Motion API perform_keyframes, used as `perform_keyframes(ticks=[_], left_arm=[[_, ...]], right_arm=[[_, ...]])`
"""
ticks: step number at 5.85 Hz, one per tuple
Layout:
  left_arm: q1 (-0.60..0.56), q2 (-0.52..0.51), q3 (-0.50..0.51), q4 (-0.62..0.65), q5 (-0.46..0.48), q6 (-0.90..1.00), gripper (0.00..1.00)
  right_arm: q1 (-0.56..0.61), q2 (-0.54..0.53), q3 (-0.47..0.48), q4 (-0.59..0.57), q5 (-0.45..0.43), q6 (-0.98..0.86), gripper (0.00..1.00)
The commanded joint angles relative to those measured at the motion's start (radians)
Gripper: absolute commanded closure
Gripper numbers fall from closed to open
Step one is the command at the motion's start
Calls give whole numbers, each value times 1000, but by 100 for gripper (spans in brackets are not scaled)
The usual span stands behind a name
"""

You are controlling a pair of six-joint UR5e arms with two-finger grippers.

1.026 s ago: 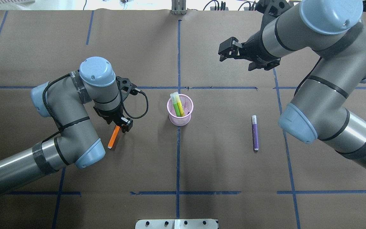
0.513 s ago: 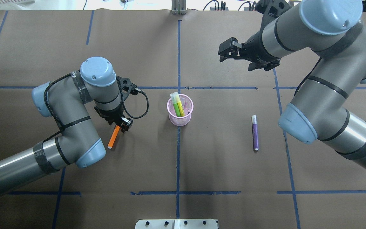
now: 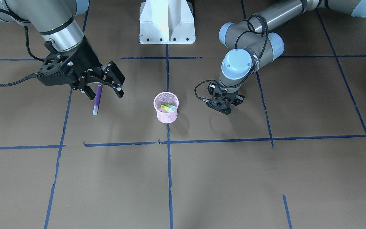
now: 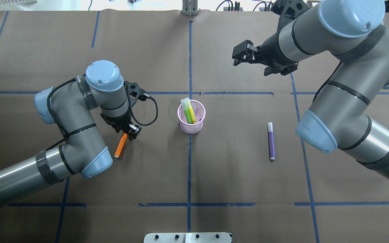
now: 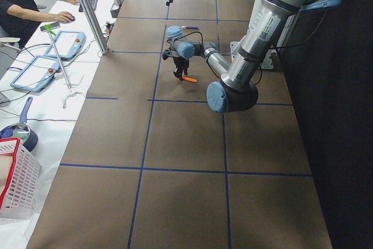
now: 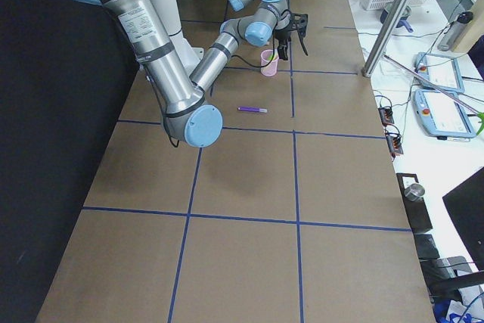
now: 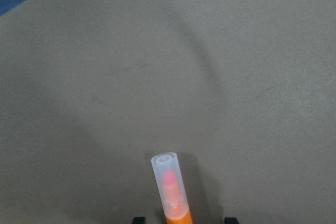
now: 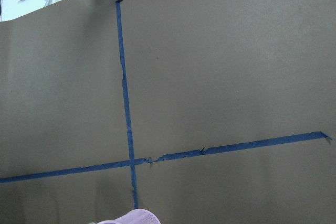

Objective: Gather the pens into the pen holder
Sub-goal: 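Close the left gripper on the orange marker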

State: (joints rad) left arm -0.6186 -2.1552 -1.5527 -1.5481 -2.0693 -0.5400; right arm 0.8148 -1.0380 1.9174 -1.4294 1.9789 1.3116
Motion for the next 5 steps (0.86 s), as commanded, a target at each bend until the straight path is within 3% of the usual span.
perform_keyframes(ticks=[1,3,4,5], left_arm=[[0,0,8,-3,0,0,44],[-1,0,8,-3,0,0,85],[-1,-2,2,-3,0,-15,100],[-13,-3,-16,-3,0,-34,100]], right_arm=[[-5,-1,0,0,-2,2,0],[-5,-1,0,0,-2,2,0],[-6,-1,0,1,-2,2,0],[-6,-1,2,1,-2,2,0]])
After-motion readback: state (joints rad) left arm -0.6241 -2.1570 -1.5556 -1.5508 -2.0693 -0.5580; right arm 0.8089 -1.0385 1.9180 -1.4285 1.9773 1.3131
